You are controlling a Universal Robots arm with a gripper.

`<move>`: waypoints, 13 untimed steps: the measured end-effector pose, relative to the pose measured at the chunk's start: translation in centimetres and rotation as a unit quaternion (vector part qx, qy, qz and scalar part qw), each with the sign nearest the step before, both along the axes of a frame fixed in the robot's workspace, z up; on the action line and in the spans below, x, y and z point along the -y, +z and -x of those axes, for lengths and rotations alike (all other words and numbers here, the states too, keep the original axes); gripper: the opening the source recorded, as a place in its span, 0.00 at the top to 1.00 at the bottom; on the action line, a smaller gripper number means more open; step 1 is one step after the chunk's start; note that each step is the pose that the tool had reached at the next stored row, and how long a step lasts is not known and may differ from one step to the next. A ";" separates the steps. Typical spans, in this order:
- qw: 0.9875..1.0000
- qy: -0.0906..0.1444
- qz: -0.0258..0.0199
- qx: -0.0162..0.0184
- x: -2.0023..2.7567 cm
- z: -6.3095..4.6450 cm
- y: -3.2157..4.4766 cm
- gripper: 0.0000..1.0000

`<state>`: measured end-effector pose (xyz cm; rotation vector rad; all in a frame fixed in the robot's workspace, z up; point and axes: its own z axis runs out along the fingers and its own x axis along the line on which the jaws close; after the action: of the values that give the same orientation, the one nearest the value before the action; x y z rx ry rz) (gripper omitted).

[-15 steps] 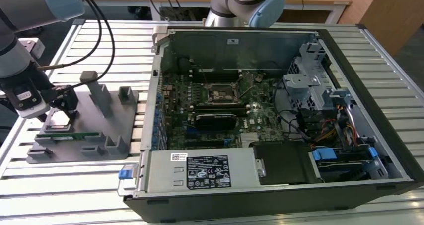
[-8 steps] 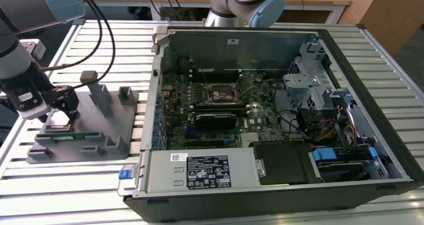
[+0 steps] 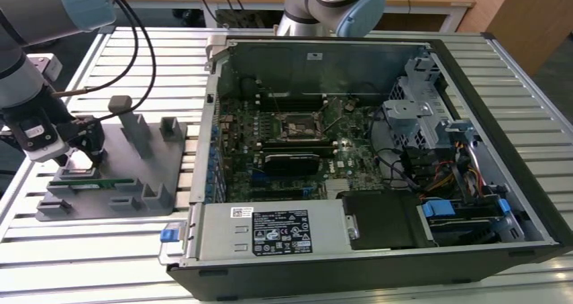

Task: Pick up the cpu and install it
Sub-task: 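Pick up the cpu and move it towards the insertion slot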

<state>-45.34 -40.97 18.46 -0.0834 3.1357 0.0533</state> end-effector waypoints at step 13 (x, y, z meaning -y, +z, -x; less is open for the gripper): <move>1.000 -0.019 0.001 0.000 0.00 0.0 0.01 0.40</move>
<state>-45.33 -40.97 18.47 -0.0254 3.1364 0.0494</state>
